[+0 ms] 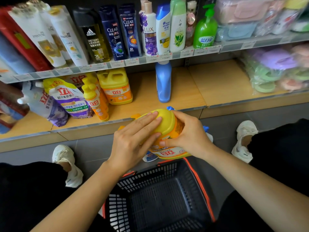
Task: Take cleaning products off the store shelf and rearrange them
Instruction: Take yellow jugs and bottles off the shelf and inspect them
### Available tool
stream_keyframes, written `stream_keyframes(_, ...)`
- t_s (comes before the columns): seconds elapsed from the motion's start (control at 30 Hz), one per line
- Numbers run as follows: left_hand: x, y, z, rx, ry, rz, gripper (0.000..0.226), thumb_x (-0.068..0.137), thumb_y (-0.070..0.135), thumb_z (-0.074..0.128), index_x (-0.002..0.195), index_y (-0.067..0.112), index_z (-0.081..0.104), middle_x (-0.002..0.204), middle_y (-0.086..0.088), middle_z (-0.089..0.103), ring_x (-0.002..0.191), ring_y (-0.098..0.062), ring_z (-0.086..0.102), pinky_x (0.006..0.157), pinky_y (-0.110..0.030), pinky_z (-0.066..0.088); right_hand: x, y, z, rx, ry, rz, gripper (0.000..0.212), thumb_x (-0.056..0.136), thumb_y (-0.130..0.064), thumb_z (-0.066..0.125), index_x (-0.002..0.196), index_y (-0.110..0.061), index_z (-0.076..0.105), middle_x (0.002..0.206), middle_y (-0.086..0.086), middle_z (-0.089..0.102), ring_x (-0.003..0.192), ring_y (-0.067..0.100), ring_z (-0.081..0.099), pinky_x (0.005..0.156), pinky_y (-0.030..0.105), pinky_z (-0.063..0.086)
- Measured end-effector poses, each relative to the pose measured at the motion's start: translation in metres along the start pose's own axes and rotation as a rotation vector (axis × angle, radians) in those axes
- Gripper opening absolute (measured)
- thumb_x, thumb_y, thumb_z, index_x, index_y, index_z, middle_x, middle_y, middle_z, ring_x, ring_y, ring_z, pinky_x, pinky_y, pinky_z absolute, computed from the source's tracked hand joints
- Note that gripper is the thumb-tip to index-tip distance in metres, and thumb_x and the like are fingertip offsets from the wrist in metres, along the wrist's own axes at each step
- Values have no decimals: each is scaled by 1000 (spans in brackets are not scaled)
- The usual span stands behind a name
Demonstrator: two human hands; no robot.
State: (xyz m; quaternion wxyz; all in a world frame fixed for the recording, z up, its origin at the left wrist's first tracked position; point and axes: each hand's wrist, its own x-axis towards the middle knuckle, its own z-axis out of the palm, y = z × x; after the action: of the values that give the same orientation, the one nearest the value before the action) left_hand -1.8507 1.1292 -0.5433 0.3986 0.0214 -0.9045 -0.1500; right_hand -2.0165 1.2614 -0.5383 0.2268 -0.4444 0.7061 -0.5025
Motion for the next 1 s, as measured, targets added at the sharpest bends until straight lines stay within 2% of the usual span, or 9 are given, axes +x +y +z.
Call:
stream_keyframes(0.2, 1, -8, -4, -13, 10, -283, 40, 92, 37, 71, 122, 11, 72, 127, -2, 69, 116, -19, 64, 92, -41, 54, 3, 3, -6, 47, 60, 14, 78, 52, -36, 98, 121, -40, 62, 111, -15, 71, 105, 4, 66, 92, 41, 56)
stream_keyframes(0.3, -1, -14, -4, -65, 31, -411, 37, 93, 40, 66, 118, 14, 73, 125, 1, 69, 115, -16, 64, 92, -41, 54, 4, 4, -9, 90, 68, 17, 76, 54, -32, 98, 123, -34, 64, 112, -13, 72, 106, 7, 67, 93, 43, 56)
stream_keyframes(0.37, -3, -17, -3, -166, 67, -524, 35, 94, 41, 65, 117, 16, 73, 124, 1, 69, 114, -13, 65, 89, -42, 56, 4, 5, -11, 132, 76, 9, 74, 57, -26, 98, 123, -30, 65, 111, -12, 73, 106, 8, 68, 92, 41, 57)
stream_keyframes(0.43, -3, -19, -2, -320, 104, -659, 31, 95, 41, 66, 118, 21, 72, 119, -2, 70, 104, -13, 68, 84, -46, 59, 4, 5, -13, 170, 88, -5, 69, 59, -22, 97, 120, -31, 66, 110, -11, 74, 104, 9, 69, 89, 35, 59)
stream_keyframes(0.5, -2, -20, -1, -455, 110, -758, 29, 95, 37, 66, 121, 26, 70, 108, -10, 70, 96, -21, 70, 82, -51, 59, 5, 5, -15, 207, 93, -9, 66, 60, -22, 97, 118, -32, 66, 110, -10, 74, 103, 9, 70, 85, 29, 59)
stream_keyframes(0.57, -1, -21, -2, -544, 117, -786, 33, 93, 33, 65, 125, 26, 68, 108, -15, 69, 97, -26, 70, 81, -51, 61, 5, 6, -17, 256, 97, 1, 64, 61, -21, 96, 117, -31, 67, 110, -8, 74, 102, 12, 71, 83, 30, 60)
stream_keyframes(0.8, -1, -22, -1, -733, 190, -810, 33, 97, 18, 62, 128, 12, 65, 117, -2, 74, 107, -22, 72, 83, -33, 60, 3, 4, -19, 463, 87, 107, 60, 59, -22, 94, 114, -26, 69, 107, 2, 76, 96, 24, 75, 72, 37, 63)
stream_keyframes(0.93, -4, -21, 6, -872, 18, -847, 41, 97, 14, 57, 138, 15, 54, 112, 5, 75, 102, -11, 72, 78, -22, 57, 5, 3, -19, 613, 101, 203, 72, 55, -23, 92, 121, -15, 65, 111, 10, 75, 98, 32, 74, 75, 49, 62)
stream_keyframes(1.0, -6, -19, 11, -947, -74, -874, 52, 95, 20, 59, 145, 16, 47, 119, 0, 74, 109, -16, 71, 82, -26, 57, 6, 2, -20, 649, 115, 223, 74, 54, -23, 91, 123, -12, 64, 111, 10, 75, 98, 32, 74, 75, 48, 62)
